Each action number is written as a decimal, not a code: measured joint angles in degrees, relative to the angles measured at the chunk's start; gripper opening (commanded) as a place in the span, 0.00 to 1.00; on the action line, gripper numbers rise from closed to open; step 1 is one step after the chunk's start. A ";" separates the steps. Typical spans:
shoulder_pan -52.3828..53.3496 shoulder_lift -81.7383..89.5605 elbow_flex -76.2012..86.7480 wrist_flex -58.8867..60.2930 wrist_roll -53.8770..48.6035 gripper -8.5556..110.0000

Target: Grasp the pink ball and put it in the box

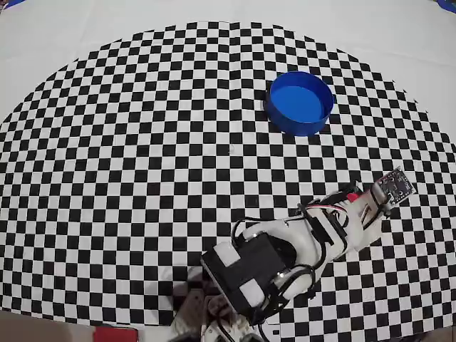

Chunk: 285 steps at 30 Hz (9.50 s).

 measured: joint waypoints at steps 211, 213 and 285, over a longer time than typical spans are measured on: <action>-0.62 11.25 3.43 -1.93 -1.05 0.07; -0.62 11.25 3.43 -1.93 -1.05 0.07; -30.67 13.89 3.43 -1.93 -1.05 0.07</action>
